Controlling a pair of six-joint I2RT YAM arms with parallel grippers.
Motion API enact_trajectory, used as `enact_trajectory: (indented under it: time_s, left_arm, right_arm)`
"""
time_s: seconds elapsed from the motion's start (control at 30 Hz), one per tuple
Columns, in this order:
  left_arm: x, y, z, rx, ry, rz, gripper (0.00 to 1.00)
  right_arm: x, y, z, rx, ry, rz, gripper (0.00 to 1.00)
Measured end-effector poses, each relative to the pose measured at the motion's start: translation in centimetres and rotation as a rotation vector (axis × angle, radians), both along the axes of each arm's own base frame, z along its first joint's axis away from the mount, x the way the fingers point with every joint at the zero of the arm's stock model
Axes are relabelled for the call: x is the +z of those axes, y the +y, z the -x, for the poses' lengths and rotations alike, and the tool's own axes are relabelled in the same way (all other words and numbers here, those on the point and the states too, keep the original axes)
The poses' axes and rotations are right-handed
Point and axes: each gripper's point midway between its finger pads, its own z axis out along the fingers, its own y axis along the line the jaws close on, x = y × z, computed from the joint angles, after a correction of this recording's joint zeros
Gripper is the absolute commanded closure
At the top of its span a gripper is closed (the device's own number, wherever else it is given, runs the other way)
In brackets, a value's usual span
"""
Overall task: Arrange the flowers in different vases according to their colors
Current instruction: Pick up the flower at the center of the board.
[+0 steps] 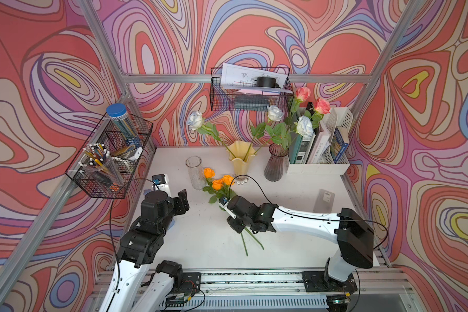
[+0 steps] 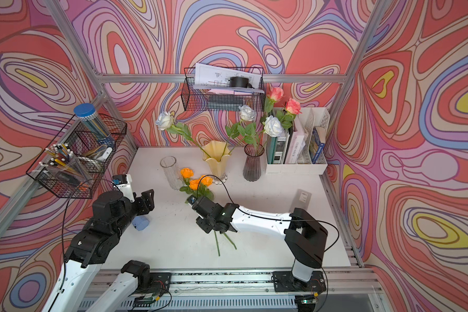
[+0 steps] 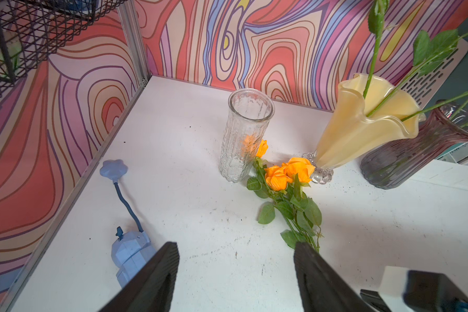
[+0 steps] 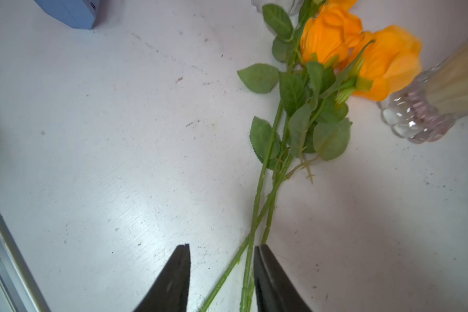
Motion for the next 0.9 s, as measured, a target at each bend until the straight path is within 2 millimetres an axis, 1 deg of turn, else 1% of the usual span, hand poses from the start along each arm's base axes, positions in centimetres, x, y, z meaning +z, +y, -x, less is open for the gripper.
enact_trajectory:
  time_s: [0.1, 0.2, 0.33, 0.4, 0.6, 0.9]
  left_arm:
    - [0.0, 0.0, 0.0, -0.002, 0.001, 0.001, 0.27]
    - [-0.1, -0.1, 0.0, -0.004, 0.002, 0.002, 0.27]
    - [-0.2, -0.2, -0.1, -0.006, 0.009, 0.001, 0.28]
    - [-0.3, -0.2, -0.2, -0.008, 0.012, 0.001, 0.27]
    - [-0.3, -0.2, -0.2, -0.009, 0.014, 0.002, 0.28]
    - [-0.3, -0.2, -0.2, -0.009, 0.014, 0.001, 0.27]
  right_arm:
    - [-2.1, 1.0, -0.1, 0.002, 0.049, 0.031, 0.67]
    - [-4.0, 1.4, -0.2, -0.002, 0.080, 0.070, 0.68]
    - [-5.3, 1.6, -0.7, -0.015, 0.106, 0.104, 0.70]
    - [-5.5, 1.7, -1.4, -0.028, 0.110, 0.105, 0.70]
    - [-5.4, 1.1, -3.3, -0.075, 0.116, 0.103, 0.69]
    - [-5.4, 0.3, -4.1, -0.107, 0.122, 0.110, 0.69]
